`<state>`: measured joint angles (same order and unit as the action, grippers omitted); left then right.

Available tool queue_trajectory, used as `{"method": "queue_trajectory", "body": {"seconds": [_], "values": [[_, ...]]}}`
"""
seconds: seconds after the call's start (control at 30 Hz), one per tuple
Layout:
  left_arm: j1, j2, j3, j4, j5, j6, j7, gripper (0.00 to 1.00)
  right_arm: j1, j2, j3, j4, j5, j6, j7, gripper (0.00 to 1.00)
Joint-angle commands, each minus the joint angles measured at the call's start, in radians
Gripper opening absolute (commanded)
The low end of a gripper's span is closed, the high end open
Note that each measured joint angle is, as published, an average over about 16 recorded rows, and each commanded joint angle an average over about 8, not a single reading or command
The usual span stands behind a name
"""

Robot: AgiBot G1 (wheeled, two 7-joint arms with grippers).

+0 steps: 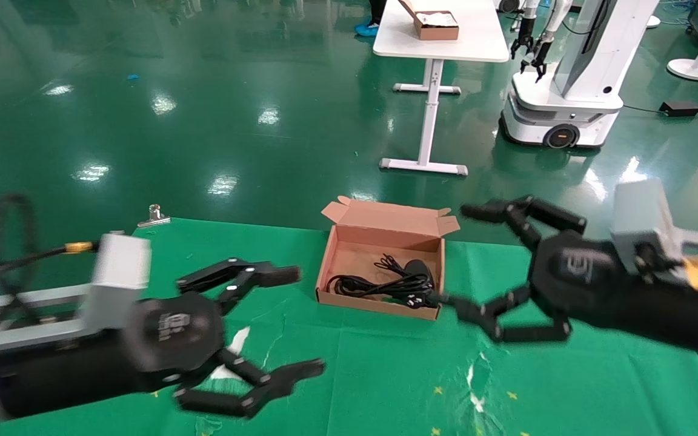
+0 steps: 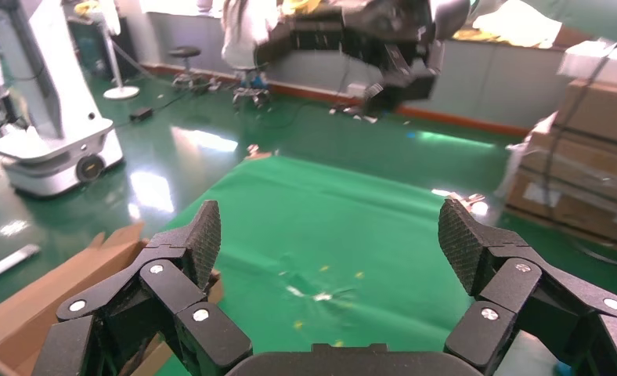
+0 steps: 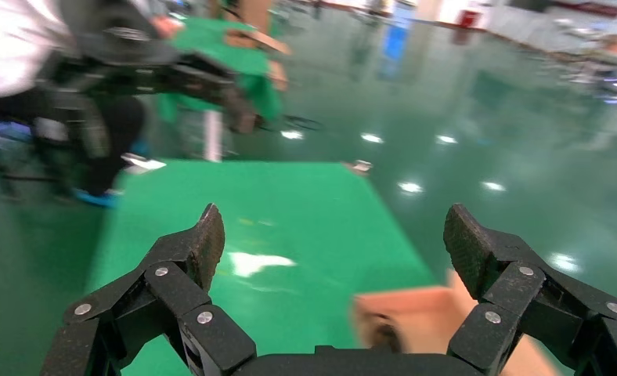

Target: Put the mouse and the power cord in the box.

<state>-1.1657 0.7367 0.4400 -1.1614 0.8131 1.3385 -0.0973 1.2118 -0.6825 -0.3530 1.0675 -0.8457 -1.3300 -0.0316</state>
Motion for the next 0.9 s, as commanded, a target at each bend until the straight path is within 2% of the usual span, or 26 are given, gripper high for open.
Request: {"method": "queue_trajectory", "body": {"seconds": [0.03, 0.27, 0.4, 0.9], "values": [[0.018, -0.025, -0.033, -0.025, -0.017, 0.032, -0.018, 1.00, -0.027, 0.014, 0.014, 0.042, 0.023, -0.032, 0.043, 1.00], [0.079, -0.109, -0.140, -0.107, -0.072, 0.137, -0.078, 1.00, -0.116, 0.060, 0.062, 0.183, 0.097, -0.140, 0.185, 1.00], [0.100, -0.140, -0.180, -0.137, -0.091, 0.176, -0.096, 1.00, -0.151, 0.078, 0.080, 0.240, 0.127, -0.183, 0.232, 1.00], [0.099, -0.137, -0.176, -0.134, -0.091, 0.172, -0.095, 1.00, -0.149, 0.077, 0.080, 0.234, 0.126, -0.179, 0.227, 1.00]]}}
